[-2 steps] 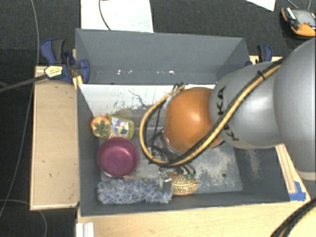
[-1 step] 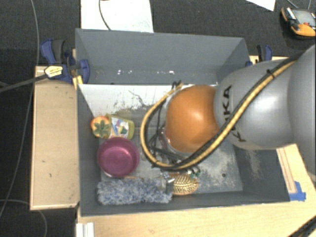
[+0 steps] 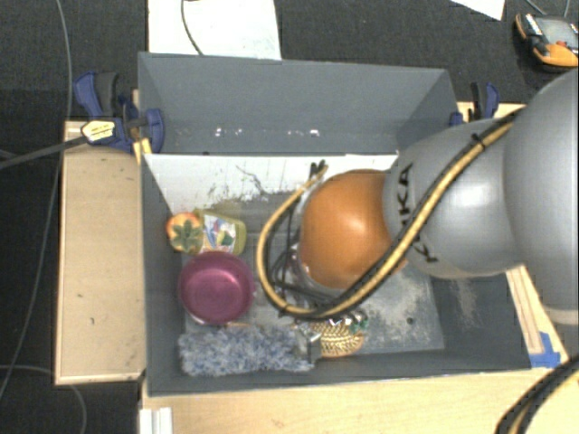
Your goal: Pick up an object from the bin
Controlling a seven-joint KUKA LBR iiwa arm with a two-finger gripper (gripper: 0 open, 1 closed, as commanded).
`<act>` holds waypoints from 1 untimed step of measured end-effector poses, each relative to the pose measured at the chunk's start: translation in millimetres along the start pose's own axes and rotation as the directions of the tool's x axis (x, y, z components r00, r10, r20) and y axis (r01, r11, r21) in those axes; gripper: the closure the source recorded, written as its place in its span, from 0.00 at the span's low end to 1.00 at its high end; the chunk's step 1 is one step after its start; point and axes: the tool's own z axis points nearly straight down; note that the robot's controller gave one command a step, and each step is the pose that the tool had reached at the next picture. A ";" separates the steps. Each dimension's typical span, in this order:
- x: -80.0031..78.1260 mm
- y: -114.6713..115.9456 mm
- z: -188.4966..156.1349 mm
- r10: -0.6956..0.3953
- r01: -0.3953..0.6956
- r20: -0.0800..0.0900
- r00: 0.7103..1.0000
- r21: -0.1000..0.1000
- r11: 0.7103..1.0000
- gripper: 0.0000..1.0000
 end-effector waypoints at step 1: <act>-13.4 26.3 38.1 -0.099 0.099 0.008 0.995 0.008 0.995 0.00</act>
Offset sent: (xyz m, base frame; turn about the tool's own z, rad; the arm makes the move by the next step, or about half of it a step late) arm -0.0036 0.0282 -0.0410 -0.3220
